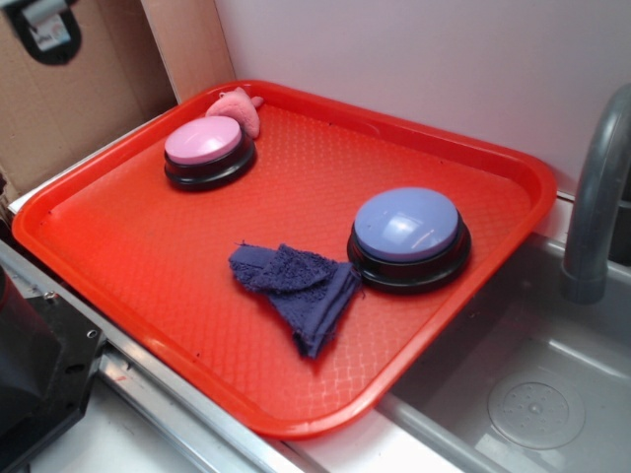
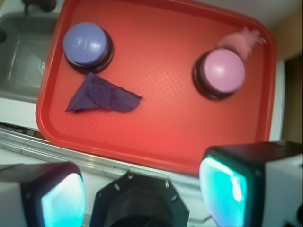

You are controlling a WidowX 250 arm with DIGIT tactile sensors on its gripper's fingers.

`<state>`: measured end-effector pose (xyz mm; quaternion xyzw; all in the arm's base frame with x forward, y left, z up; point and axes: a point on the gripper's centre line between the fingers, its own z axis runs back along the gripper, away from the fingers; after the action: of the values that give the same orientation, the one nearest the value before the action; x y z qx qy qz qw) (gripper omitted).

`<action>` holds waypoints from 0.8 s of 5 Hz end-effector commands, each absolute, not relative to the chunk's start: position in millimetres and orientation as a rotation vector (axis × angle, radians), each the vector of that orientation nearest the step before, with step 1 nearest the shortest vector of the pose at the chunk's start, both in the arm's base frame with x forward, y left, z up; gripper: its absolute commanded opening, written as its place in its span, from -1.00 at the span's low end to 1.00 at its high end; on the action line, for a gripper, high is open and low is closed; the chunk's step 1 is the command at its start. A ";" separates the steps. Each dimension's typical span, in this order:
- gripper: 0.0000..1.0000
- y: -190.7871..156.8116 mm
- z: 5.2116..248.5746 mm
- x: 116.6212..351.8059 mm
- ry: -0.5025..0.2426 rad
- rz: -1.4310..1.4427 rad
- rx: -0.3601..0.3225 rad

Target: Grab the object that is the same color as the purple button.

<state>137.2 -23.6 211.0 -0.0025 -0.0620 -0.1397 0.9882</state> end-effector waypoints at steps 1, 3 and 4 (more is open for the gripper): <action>1.00 -42.0 175.5 163.3 -0.248 -0.786 -0.087; 1.00 -66.3 121.7 178.4 -0.293 -1.195 -0.179; 1.00 -80.4 93.9 184.1 -0.292 -1.297 -0.141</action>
<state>187.0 -73.8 86.5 -0.0725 -0.1220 -0.5914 0.7938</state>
